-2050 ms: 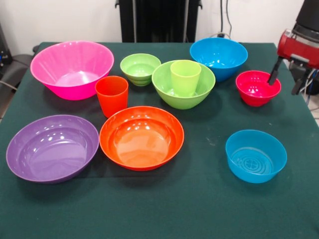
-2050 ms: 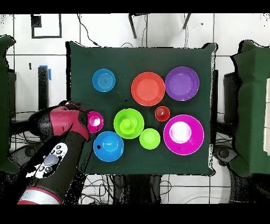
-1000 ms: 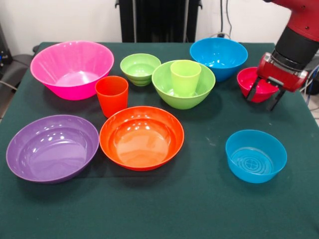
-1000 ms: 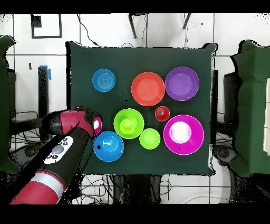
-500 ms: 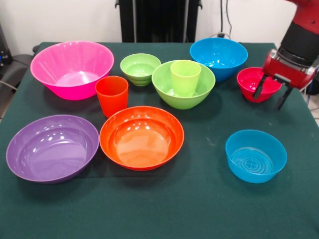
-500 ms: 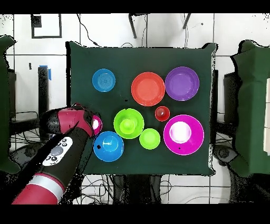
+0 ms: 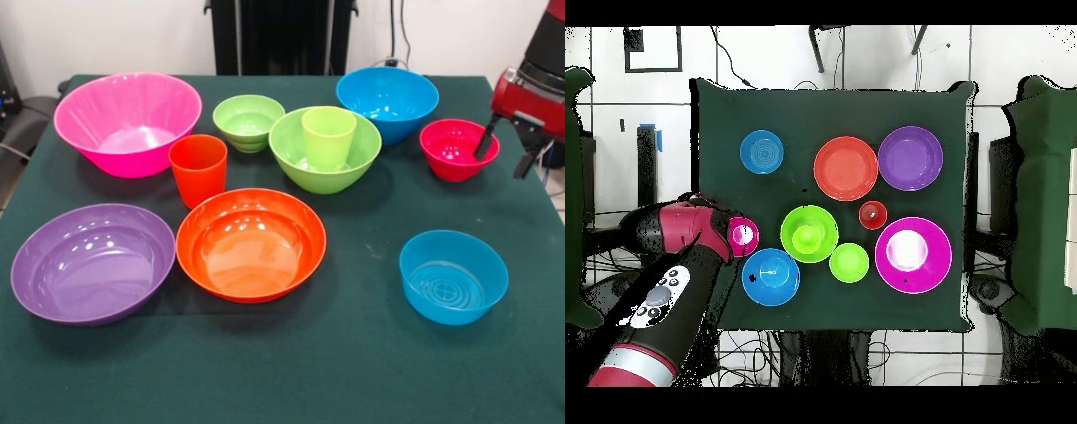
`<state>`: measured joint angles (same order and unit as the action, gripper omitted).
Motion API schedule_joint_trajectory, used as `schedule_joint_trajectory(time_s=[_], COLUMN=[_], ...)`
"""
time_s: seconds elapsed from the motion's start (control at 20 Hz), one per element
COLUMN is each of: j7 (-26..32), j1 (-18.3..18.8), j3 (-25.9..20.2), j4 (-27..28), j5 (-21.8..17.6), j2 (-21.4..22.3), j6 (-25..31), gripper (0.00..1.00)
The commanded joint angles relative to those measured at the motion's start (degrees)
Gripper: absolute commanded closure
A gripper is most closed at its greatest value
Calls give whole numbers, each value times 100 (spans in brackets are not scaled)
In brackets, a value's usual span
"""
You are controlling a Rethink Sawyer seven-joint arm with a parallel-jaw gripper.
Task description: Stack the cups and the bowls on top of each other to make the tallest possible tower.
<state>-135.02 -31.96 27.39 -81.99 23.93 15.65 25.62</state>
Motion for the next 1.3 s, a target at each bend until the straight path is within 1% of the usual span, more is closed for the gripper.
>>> schedule_joint_trajectory(time_s=[0.05, 0.2, 0.4, 0.6, 0.8, 0.9, 1.3], j7=[-1350, -1223, -1279, -1346, -1400, -1408, -1207], j1=[-4, 166, 206, 121, 15, 12, 178], j3=[-695, -1029, -1197, -1114, -908, -896, -1185], j4=[-283, -562, -734, -814, -784, -761, -763], j5=[330, 491, 698, 799, 806, 832, 916], j2=[-144, -41, -108, -114, -124, -174, -435], j6=[560, 502, 362, 452, 629, 589, -44], gripper=[0, 0, 0, 0, 0, 0, 0])
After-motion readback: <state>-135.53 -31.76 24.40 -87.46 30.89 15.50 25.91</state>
